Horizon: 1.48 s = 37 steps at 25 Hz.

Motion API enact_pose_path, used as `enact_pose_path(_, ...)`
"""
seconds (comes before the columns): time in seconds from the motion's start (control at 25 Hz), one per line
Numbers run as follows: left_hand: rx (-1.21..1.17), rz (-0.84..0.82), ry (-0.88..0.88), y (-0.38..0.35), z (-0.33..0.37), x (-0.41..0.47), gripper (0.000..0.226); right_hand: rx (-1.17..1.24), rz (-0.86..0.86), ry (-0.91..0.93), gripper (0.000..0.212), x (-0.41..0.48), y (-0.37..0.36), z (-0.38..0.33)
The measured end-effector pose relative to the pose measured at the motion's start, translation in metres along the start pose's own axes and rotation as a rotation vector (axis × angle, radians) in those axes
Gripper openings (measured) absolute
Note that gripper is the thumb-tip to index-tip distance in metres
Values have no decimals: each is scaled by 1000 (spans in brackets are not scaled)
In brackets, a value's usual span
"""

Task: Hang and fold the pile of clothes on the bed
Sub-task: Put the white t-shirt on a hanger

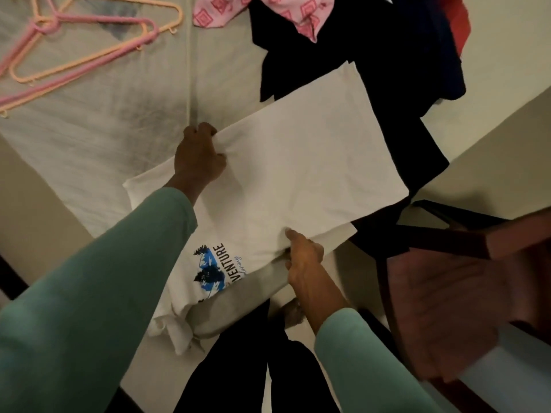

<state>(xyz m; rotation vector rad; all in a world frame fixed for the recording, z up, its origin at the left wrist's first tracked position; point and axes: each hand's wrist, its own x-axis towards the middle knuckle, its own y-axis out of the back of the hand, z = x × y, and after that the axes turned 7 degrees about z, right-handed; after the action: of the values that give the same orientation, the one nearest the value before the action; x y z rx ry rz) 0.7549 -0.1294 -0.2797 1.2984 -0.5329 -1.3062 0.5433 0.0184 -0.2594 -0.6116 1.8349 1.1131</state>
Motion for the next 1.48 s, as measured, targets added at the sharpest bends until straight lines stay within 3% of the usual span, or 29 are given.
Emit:
enact_pose_path(0.16,18,-93,23,18,2,10,40,-26,-76,1,25,-2,-1,13)
enact_pose_path(0.36,-490,-221,380,54,2,-10,38,184,-309,-116,17,-9,19,17)
enact_pose_path(0.48,-592,-274,438,95,5,-42,32,360,-424,-117,20,-33,43,-1)
enact_pose_path(0.6,-731,-107,370,148,6,-87,23,448,-627,80,32,-67,76,-33)
enact_pose_path(0.72,-849,123,259,208,9,-149,20,225,-726,553,23,-112,103,-55)
enact_pose_path(0.84,-533,399,114,257,8,-211,28,-192,-643,991,9,-154,119,-59)
enact_pose_path(0.92,-222,593,98,287,6,-243,33,-202,-559,1061,14,-188,123,-79)
enact_pose_path(1.0,-188,743,90,320,-1,-278,36,-54,-593,1097,26,-241,139,-104)
enact_pose_path(1.08,-510,836,88,352,-6,-311,31,124,-794,1137,36,-289,157,-120)
enact_pose_path(1.16,-916,831,104,375,-6,-337,20,71,-898,1277,44,-319,168,-116)
enact_pose_path(1.32,-1105,709,215,394,0,-367,14,-144,-738,1574,51,-357,182,-110)
enact_pose_path(1.4,-1318,680,255,411,6,-386,17,-49,-821,1519,47,-391,197,-124)
enact_pose_path(1.48,-1571,644,125,425,4,-397,12,81,-1056,1350,51,-418,211,-135)
